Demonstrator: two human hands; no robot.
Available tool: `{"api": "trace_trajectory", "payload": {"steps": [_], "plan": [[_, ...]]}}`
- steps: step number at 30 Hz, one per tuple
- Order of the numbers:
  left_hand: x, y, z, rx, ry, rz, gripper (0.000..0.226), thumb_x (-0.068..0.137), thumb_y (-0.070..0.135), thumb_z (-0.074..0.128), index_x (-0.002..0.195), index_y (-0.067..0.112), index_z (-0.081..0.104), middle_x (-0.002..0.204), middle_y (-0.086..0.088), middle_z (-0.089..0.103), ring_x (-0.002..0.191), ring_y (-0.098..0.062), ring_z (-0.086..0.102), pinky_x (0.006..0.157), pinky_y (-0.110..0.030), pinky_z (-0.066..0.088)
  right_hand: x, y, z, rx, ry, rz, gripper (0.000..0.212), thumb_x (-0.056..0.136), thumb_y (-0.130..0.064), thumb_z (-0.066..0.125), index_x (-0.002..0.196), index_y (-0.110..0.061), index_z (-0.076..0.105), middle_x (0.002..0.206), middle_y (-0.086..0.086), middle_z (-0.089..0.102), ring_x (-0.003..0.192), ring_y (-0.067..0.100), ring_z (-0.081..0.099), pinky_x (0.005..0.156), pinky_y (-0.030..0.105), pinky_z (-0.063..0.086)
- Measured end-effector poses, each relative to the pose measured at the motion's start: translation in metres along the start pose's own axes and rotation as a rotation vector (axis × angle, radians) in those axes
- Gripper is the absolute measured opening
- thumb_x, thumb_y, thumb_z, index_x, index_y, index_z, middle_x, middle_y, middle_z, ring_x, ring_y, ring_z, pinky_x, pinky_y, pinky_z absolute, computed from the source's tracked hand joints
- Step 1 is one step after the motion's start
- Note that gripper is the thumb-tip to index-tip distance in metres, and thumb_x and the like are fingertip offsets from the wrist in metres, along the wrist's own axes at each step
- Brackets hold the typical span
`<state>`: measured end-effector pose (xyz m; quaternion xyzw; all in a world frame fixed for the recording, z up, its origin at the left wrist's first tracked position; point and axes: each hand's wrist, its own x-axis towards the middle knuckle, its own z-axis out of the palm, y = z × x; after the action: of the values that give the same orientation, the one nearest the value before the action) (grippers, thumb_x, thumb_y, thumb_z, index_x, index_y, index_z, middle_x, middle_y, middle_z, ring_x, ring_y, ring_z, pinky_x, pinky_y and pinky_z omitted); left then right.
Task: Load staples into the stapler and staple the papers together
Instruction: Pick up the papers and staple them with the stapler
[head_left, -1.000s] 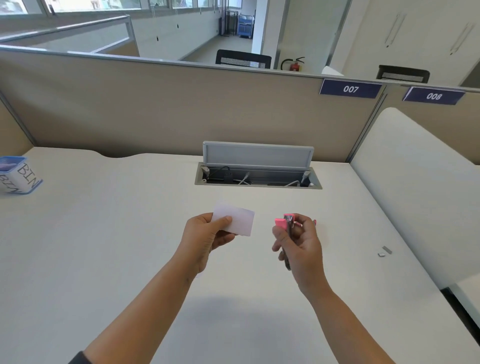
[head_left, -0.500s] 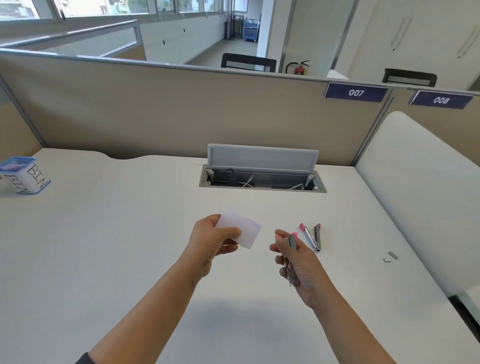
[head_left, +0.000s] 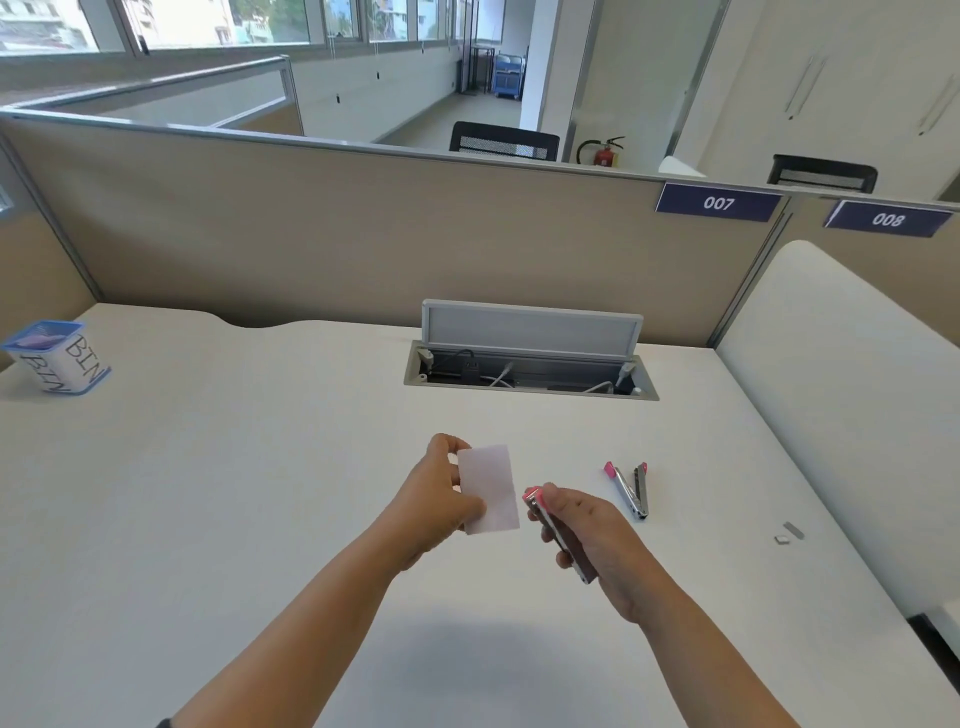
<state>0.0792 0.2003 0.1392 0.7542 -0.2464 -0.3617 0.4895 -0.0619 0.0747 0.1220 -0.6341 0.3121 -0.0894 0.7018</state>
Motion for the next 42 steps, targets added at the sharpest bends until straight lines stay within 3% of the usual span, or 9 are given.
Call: {"api": "trace_trajectory", "payload": {"steps": [2,6,9,13,17,25,30,42], "plan": [[0.001,-0.001,-0.002,0.044,0.023,0.011,0.038,0.072,-0.005,0.060,0.097,0.019,0.045,0.092,-0.010,0.066,0.082,-0.026,0.064,0.068,-0.037,0.054,0.001,-0.002,0.002,-0.064,-0.007,-0.020,0.052,0.061,-0.059,0.066,0.092,-0.017,0.072,0.076,-0.011,0.066,0.064,0.008,0.053,0.054,0.023,0.038],[0.001,-0.002,-0.004,0.142,0.061,0.058,0.023,0.075,-0.001,0.058,0.087,0.019,0.056,0.073,-0.001,0.061,0.061,-0.017,0.052,0.059,-0.028,0.042,0.002,-0.005,0.008,-0.162,-0.049,-0.037,0.019,0.086,-0.038,0.060,0.089,-0.022,0.070,0.060,-0.021,0.064,0.049,-0.005,0.051,0.044,0.010,0.037],[0.001,-0.002,-0.004,0.175,0.073,0.078,0.025,0.077,-0.001,0.055,0.087,0.022,0.058,0.073,-0.002,0.060,0.061,-0.015,0.051,0.058,-0.026,0.041,0.003,-0.008,0.014,-0.173,-0.069,-0.016,0.021,0.087,-0.039,0.058,0.084,-0.020,0.068,0.058,-0.020,0.063,0.048,-0.006,0.052,0.044,0.009,0.037],[0.003,-0.003,-0.005,0.252,0.123,0.098,0.027,0.078,0.000,0.052,0.090,0.023,0.058,0.069,0.002,0.057,0.058,-0.013,0.049,0.053,-0.022,0.039,0.008,-0.006,0.022,-0.124,-0.063,0.009,0.028,0.086,-0.042,0.058,0.088,-0.016,0.069,0.075,-0.009,0.067,0.068,0.005,0.059,0.060,0.020,0.045],[0.003,-0.002,-0.007,0.303,0.166,0.102,0.032,0.078,-0.001,0.049,0.093,0.026,0.057,0.066,0.005,0.056,0.056,-0.011,0.049,0.049,-0.018,0.037,0.009,-0.006,0.022,-0.052,-0.056,0.013,0.029,0.085,-0.042,0.059,0.085,-0.015,0.069,0.083,-0.006,0.067,0.072,0.008,0.060,0.059,0.021,0.046],[0.003,-0.002,-0.004,0.338,0.091,0.105,0.036,0.079,0.001,0.050,0.097,0.030,0.058,0.067,0.004,0.059,0.056,-0.011,0.050,0.050,-0.019,0.039,0.013,-0.010,0.032,0.027,-0.056,0.068,0.033,0.088,-0.041,0.057,0.088,-0.008,0.064,0.075,0.003,0.062,0.066,0.012,0.057,0.058,0.023,0.044],[0.002,-0.001,-0.005,0.331,0.091,0.105,0.034,0.080,0.002,0.051,0.102,0.028,0.058,0.070,0.004,0.061,0.059,-0.012,0.053,0.052,-0.019,0.040,0.014,-0.010,0.038,-0.004,-0.015,0.057,0.028,0.091,-0.036,0.054,0.078,-0.014,0.063,0.072,0.001,0.060,0.064,0.010,0.053,0.058,0.022,0.041],[0.003,-0.003,-0.004,0.303,0.086,0.134,0.035,0.079,0.002,0.051,0.095,0.032,0.057,0.066,0.006,0.060,0.056,-0.011,0.051,0.051,-0.019,0.042,0.011,-0.008,0.047,0.078,0.187,0.023,0.023,0.085,-0.025,0.064,0.071,-0.007,0.064,0.064,0.000,0.061,0.061,0.013,0.053,0.054,0.023,0.039]]}}
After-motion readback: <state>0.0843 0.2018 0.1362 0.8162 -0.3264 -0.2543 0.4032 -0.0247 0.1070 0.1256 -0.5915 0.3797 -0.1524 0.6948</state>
